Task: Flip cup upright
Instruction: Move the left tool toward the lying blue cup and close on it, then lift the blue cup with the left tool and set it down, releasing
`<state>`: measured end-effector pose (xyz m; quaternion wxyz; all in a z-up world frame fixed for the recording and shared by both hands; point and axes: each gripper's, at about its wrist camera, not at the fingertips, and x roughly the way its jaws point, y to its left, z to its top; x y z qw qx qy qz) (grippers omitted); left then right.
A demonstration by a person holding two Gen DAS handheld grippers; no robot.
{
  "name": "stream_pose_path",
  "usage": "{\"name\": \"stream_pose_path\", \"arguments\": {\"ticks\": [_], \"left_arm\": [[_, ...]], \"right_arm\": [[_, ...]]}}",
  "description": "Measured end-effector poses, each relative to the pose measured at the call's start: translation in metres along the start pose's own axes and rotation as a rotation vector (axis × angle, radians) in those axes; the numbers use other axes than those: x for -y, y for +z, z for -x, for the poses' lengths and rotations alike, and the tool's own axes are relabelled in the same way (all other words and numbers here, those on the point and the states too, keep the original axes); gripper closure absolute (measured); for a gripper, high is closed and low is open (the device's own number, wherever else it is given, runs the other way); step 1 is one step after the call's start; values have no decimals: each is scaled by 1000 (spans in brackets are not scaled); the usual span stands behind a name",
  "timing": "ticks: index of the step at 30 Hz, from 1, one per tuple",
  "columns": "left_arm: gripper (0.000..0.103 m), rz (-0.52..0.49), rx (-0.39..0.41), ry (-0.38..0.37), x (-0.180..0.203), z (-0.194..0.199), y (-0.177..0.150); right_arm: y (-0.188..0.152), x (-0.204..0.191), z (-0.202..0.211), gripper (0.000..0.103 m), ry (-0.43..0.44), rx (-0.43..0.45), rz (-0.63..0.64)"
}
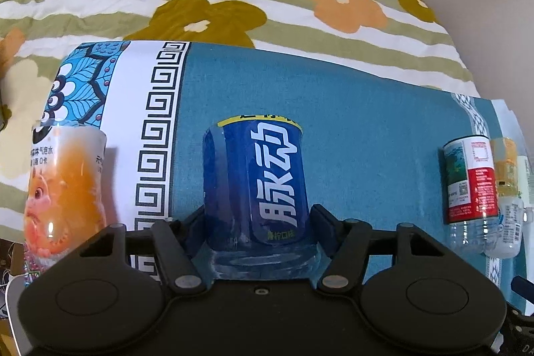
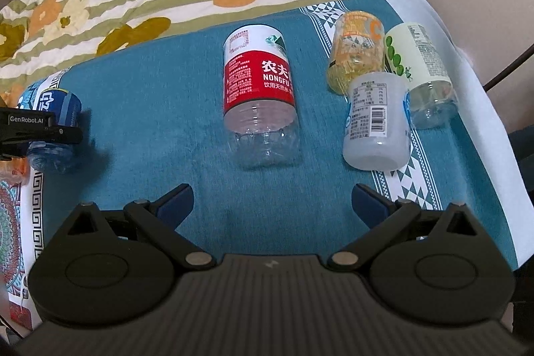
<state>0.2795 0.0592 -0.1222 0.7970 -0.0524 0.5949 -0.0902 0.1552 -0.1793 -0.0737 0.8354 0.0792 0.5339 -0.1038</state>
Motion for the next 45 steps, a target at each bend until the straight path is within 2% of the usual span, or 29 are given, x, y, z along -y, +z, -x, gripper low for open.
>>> {"name": "stream_pose_path", "arguments": {"ticks": [5,13,23,35,45], "left_arm": [[35,-18,33,-6,9,15,-5],[35,-31,136,1,36,52,-22],[35,-35,203,-23,97,87,-70],[35,-59,158,-34,155,49,-130],[34,-54,144,1,168,12,-150]], "right_arm": [[3,1,8,0,12,24,10],[2,15,31,0,61,84,36],[-19,64,58,0,100,139,73],[-60,116,53,0,115,113,114],[-87,140,39,0,104,71,133]]}}
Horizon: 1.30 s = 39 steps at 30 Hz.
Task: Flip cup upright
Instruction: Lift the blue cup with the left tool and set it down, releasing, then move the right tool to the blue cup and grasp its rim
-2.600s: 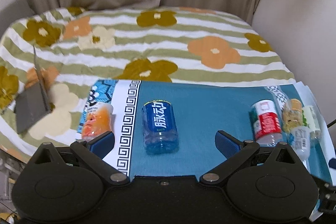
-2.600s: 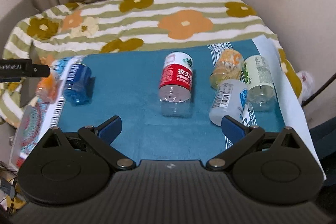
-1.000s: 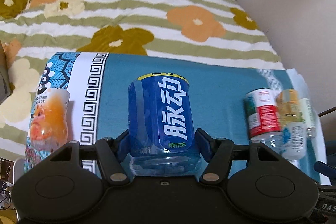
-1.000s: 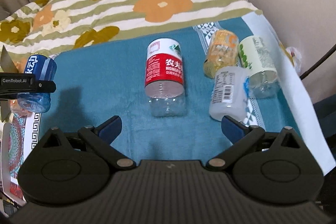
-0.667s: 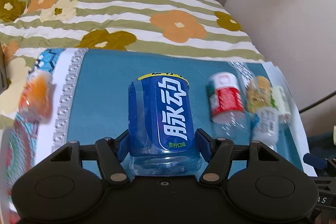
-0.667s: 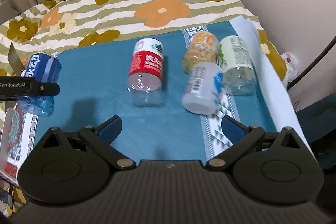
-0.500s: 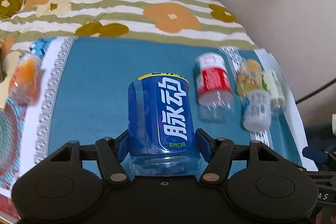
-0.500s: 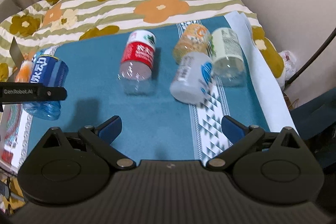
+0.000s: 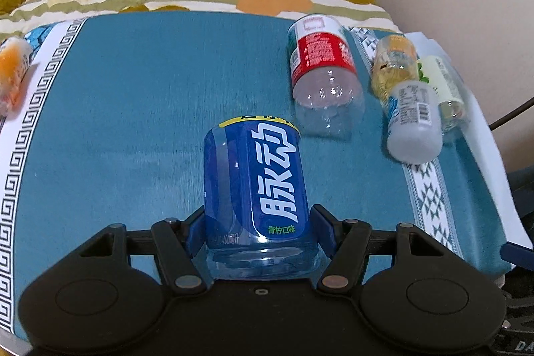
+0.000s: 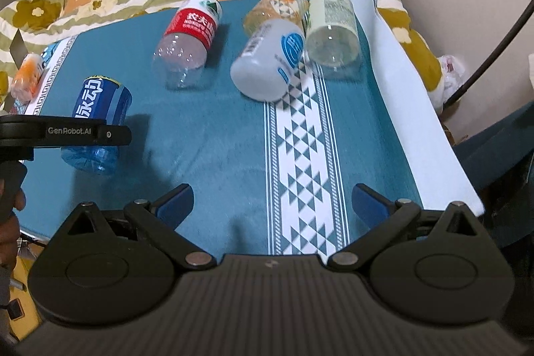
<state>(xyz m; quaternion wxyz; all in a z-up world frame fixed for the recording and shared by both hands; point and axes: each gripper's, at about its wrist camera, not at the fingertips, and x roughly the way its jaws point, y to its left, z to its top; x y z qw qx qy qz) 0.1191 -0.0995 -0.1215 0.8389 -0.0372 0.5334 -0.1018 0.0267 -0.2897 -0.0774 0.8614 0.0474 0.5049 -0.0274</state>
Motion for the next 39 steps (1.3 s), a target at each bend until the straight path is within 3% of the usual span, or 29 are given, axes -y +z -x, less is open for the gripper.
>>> {"name": "stream_pose_path", "arguments": {"ticks": [7,9,11,13,24,33,39], "left_arm": [[34,2,-10,21,2,-7,-8],[29,3,-7,25,2,-7,-10],[13,9,-7,29,1,-7,-11],[9,12,3,24,1,-6,-12],[4,-15,58,53,12,22,-16],[0,20,116,108,1,94,-31],[0,63,129,116,-38,119,-43]], "right_arm": [[-6,6,-1,0,2,-4,3],[-6,7,0,0,2,-1,0],[-7,8,1,0,5,1,-6],[-9,9,1,0,8,2,-10],[-15,16,21,0,2,43,-12],[26,0,44,0,83,74,57],[61,-34,26,0,219,-17,67]]}}
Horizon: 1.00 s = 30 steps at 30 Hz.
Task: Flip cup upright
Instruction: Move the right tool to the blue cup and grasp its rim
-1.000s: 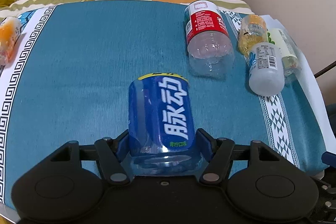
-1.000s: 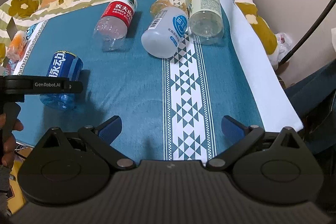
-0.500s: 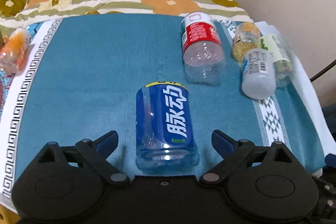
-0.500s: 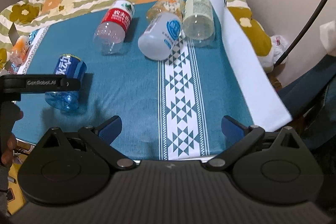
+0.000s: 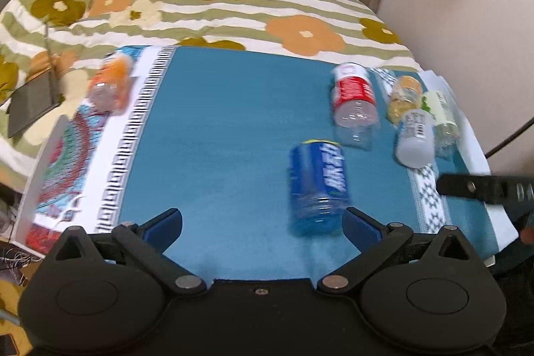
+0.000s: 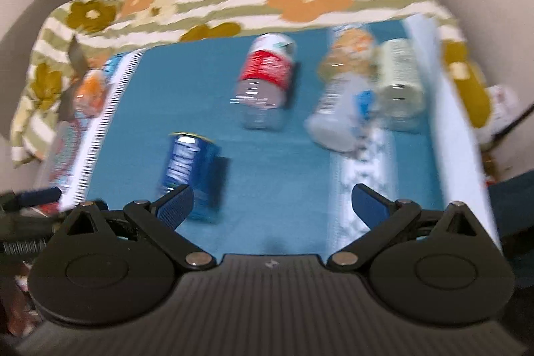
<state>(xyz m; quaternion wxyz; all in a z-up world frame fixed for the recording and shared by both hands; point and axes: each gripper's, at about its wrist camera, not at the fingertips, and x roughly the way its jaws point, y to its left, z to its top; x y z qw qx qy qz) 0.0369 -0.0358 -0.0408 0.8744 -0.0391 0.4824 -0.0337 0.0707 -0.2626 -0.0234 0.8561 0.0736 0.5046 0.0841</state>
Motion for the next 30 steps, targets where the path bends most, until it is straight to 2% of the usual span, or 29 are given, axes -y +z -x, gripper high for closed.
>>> {"name": "stream_pose_path", "arguments": {"ticks": [5,11,15,21,23,25,30], "left_arm": [[0,41,17,3,-36,8,-3],[0,80,-4,16,-76,2,-6],[0,102,-23,26,-98,-5,-7],[0,132,-33,28,-121,-10,-4],[0,139,-35,28,-127,-12,-2],[0,150,-34,25,-134,-13,1],[0,158,-28,30,-143,-14,5]], "right_arm": [[30,-31,-37,0,29,-69,29],[59,-49,-103,0,73,-225,-55],[68,-50,-129,0,78,-299,-106],[68,-51,-151,0,78,-360,-150],[67,-51,-156,9,89,-379,-176],[65,-49,-160,24,106,-396,-201],[64,-50,-162,27,116,-398,-216]]}}
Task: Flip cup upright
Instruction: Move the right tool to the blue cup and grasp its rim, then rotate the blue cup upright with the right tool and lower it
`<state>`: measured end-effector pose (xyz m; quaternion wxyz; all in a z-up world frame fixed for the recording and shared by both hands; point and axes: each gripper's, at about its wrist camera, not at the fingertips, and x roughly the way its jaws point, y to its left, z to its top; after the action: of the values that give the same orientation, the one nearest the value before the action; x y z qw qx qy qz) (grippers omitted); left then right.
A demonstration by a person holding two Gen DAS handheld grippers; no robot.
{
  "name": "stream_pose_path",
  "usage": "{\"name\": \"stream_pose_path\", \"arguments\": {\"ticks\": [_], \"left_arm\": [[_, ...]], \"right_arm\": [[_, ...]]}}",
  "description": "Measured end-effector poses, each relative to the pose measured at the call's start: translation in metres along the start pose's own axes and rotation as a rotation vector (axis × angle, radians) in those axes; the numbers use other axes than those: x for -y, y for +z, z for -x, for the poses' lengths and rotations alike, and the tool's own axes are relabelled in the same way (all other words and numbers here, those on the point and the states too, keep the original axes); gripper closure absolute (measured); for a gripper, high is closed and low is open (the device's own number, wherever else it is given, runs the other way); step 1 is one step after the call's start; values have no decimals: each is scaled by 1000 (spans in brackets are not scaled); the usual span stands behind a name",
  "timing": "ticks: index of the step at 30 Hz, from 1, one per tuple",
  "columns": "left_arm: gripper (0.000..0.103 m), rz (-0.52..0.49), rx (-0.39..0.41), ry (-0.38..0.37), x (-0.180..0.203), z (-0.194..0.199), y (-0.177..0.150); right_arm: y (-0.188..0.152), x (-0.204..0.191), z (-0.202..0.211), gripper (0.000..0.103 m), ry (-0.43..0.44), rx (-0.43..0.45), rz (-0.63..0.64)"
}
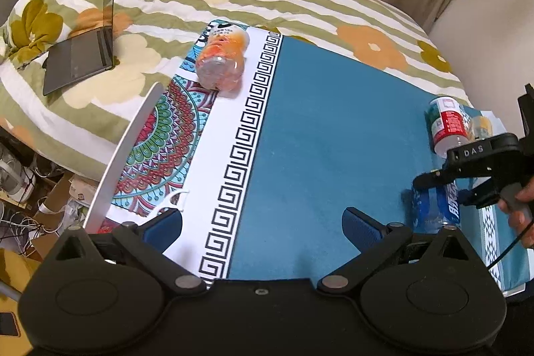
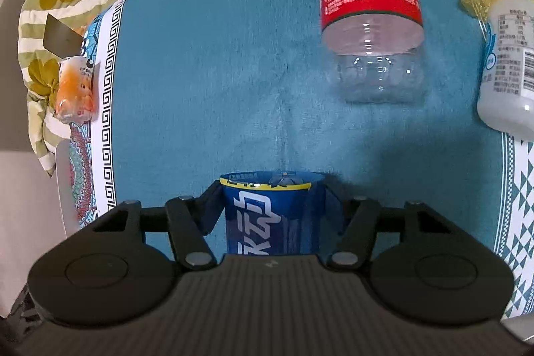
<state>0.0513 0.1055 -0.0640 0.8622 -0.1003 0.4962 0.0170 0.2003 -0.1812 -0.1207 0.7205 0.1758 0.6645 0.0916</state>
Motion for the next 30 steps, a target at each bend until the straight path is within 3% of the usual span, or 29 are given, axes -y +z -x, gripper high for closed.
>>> {"name": "stream_pose_path", "arguments": {"ticks": [8,13,16,18,21,24,30], "left_arm": [[0,-13,9,-10,0,4,5],[0,-38,22,-22,3,11,7],[0,-55,30,-26,7,12,7],[0,-59,36,-33,7,11,6],[0,-72,32,-39,8,8,3],[0,-88,32,-37,6,5,-2],[0,-147,18,-7,0,-2,-15]], "right_arm": [[-7,-5,10,28,17,35,18],[-13,-13,37,28,38,122,48],[-31,-26,63,28,20,324,115],[-54,-35,73,27,-10,526,167],[-87,-41,60,27,-57,751,184],[-109,-41,35,27,-117,892,173],[-124,-39,4,27,-182,1040,207]]}}
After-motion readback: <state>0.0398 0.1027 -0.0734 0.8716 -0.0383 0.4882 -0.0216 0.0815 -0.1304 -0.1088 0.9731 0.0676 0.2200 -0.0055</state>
